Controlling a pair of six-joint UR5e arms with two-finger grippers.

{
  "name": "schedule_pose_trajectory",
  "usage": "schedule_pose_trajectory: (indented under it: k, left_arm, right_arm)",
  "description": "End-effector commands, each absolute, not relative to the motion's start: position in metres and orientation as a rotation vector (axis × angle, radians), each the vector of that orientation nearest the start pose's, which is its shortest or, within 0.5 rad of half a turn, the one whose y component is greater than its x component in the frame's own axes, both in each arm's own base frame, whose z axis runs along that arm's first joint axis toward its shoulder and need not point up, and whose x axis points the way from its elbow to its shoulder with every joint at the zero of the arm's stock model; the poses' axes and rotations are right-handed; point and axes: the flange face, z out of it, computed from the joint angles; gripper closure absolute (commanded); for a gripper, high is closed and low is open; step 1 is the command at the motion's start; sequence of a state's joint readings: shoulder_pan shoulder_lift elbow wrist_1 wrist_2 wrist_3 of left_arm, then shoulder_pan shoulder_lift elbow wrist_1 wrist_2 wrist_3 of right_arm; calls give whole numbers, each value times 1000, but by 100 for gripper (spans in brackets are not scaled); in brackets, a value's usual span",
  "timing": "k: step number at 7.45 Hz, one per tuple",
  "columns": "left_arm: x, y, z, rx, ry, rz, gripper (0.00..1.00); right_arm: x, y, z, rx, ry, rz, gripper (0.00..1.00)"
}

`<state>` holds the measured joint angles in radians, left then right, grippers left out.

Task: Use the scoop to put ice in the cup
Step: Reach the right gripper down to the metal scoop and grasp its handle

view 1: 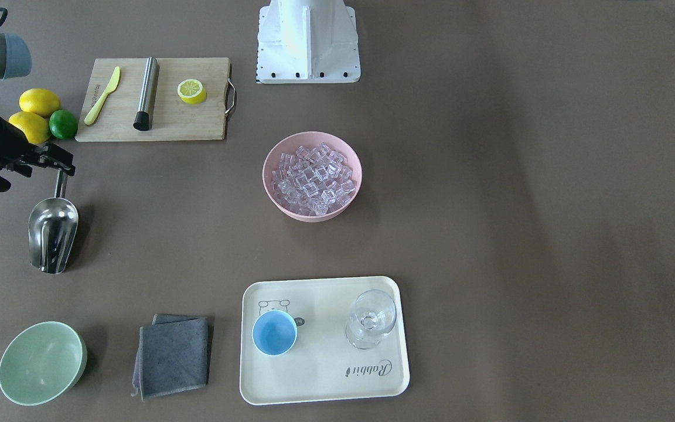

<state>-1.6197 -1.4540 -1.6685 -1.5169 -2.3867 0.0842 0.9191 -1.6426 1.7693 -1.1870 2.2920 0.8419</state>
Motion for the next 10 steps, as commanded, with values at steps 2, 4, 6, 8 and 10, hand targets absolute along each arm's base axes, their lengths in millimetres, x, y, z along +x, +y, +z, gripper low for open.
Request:
schedule_pose_trajectory:
  k: [2,4,6,8,10]
  left_arm:
    - [-61,-448,647,22,859,87,1]
    - [1,-472,613,68,913,251,1]
    - [105,-488,577,119,937,500,1]
    - [158,-503,524,175,961,613,1]
    - [222,-469,442,204,1033,715,1]
  right_arm:
    - [-269,-423,563,-138,-818,-43,8]
    - [-272,-425,560,-141,-816,-44,51]
    - [-271,-425,559,-152,-806,-38,86]
    - [-268,-421,551,-151,-821,-44,100]
    - [-262,-418,511,-154,-817,-38,100]
